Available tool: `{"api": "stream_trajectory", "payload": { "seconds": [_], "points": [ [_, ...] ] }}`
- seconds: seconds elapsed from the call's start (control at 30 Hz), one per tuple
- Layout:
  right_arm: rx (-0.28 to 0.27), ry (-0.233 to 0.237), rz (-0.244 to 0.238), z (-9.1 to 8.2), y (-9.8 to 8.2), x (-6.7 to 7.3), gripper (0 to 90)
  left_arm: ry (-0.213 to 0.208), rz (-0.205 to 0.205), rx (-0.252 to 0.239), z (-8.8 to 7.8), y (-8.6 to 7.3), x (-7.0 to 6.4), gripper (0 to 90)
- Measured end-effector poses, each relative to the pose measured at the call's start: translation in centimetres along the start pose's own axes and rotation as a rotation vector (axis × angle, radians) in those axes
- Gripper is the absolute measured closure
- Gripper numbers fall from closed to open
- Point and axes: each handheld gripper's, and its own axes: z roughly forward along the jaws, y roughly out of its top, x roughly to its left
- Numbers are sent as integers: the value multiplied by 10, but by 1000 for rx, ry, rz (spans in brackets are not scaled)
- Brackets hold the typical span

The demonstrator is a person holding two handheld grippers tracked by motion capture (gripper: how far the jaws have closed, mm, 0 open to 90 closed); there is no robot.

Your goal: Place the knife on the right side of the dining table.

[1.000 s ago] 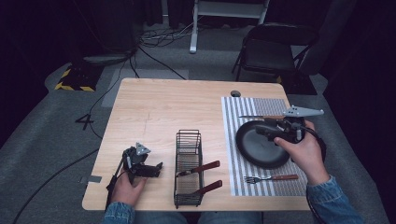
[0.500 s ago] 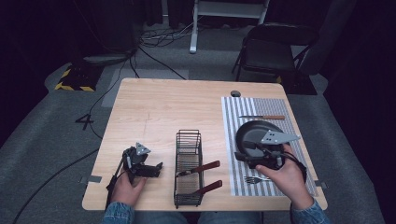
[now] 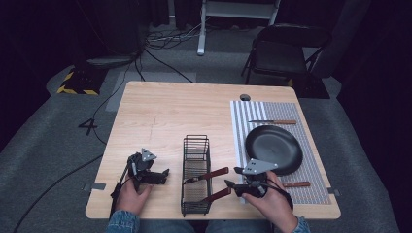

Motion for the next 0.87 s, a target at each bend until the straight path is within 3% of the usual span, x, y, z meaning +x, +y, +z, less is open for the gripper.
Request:
{"api": "stream_trajectory", "payload": {
  "seconds": [0.33,0.5,0.73,0.83,0.87],
  "points": [
    [61,29,-44,26,-18,31,401,0,1,0,0,0,0,3],
    [28,-3,-63,31,-24,38,413,0,1,0,0,0,0,3],
    [16,-11,-19,36,-29,47,389,0,1,0,0,0,0,2],
    [-49,-43,31,40,-34,55,336,0,1,0,0,0,0,3],
    [-49,-43,31,40,-34,55,336,0,1,0,0,0,0,3]
  ]
}}
